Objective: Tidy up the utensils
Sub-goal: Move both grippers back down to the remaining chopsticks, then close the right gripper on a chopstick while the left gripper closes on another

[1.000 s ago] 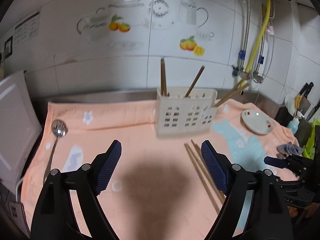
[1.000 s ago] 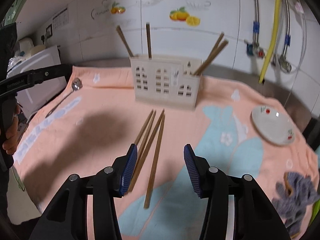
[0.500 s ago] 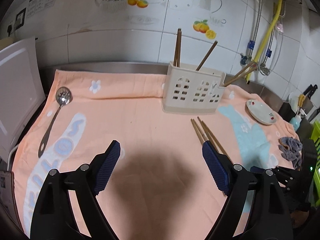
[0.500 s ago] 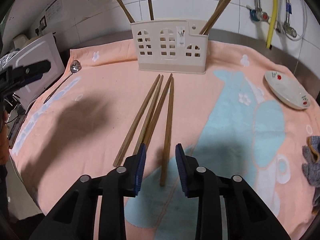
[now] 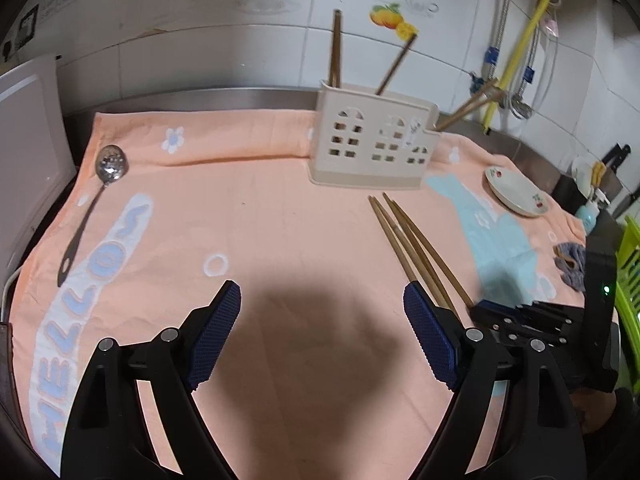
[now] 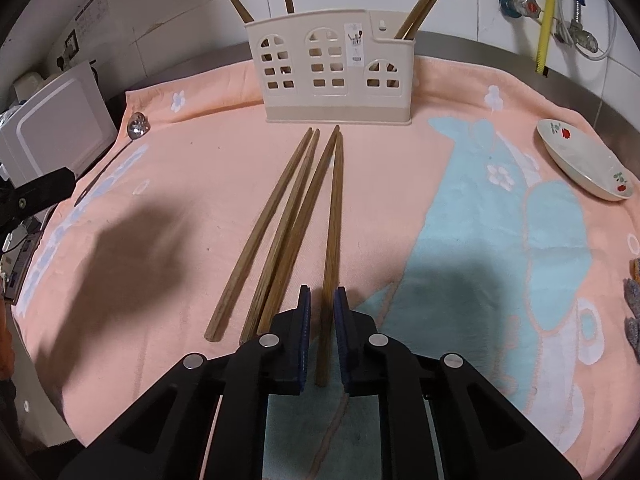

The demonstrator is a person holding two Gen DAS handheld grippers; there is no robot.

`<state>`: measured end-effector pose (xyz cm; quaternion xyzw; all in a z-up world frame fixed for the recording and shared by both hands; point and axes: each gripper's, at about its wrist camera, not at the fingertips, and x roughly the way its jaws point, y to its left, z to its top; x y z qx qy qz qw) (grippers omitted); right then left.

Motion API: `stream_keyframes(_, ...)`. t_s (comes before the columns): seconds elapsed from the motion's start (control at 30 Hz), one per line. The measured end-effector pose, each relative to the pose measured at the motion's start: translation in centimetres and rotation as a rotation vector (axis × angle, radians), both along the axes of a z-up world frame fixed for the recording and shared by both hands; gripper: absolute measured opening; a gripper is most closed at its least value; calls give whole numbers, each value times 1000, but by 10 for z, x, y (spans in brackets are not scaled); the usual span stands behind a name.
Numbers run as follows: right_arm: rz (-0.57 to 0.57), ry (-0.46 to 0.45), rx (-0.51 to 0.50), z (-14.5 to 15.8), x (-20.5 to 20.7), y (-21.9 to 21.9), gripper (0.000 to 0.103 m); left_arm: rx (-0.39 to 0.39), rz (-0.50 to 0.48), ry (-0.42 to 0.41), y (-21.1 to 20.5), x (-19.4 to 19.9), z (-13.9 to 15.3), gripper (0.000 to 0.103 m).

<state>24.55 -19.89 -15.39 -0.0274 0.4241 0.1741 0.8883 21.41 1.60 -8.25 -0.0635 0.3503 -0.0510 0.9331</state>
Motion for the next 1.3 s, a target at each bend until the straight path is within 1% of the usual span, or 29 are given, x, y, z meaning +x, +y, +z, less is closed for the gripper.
stream_keyframes(0.07, 0, 2, -13, -3, 0, 2, 12, -3, -14, 6, -4, 1, -2, 82)
stream_keyframes(0.13, -1, -2, -21, -3, 0, 2, 9, -7, -23, 12, -8, 1, -4, 82)
stream_keyframes(0.27, 1, -10, -35, -4, 0, 2, 8, -17, -52, 28, -19, 3, -8, 81)
stream_keyframes(0.37, -2, -16, -32, -4, -1, 1, 7, -32, -85, 49, -30, 6, -13, 74)
stream_keyframes(0.43, -6, -23, -35, -4, -1, 0, 7, -32, -99, 62, -38, 8, -17, 72)
stream_keyframes(0.5, -8, -27, -35, -3, -2, -2, 7, -40, -120, 80, -46, 12, -21, 68)
stream_keyframes(0.57, -12, -32, -32, -1, -3, -5, 7, -53, -135, 96, -54, 15, -26, 60)
stream_keyframes(0.63, -17, -41, -26, 3, -5, -9, 6, -68, -146, 115, -60, 19, -30, 56)
stream_keyframes(0.77, -23, -61, -17, 11, -6, -17, 6, -106, -165, 152, -70, 28, -38, 43)
stream_keyframes(0.87, -25, -80, -9, 17, -9, -22, 6, -109, -178, 177, -80, 34, -45, 34)
stream_keyframes(1.0, -25, -100, 7, 23, -13, -27, 6, -108, -182, 199, -90, 41, -51, 30)
stream_keyframes(1.2, -25, -120, 24, 30, -16, -32, 6, -89, -167, 213, -98, 51, -56, 29)
stream_keyframes(1.27, -27, -124, 29, 32, -17, -34, 6, -85, -163, 221, -100, 55, -58, 21)
stream_keyframes(1.3, -28, -125, 31, 32, -18, -35, 6, -79, -159, 224, -102, 56, -59, 19)
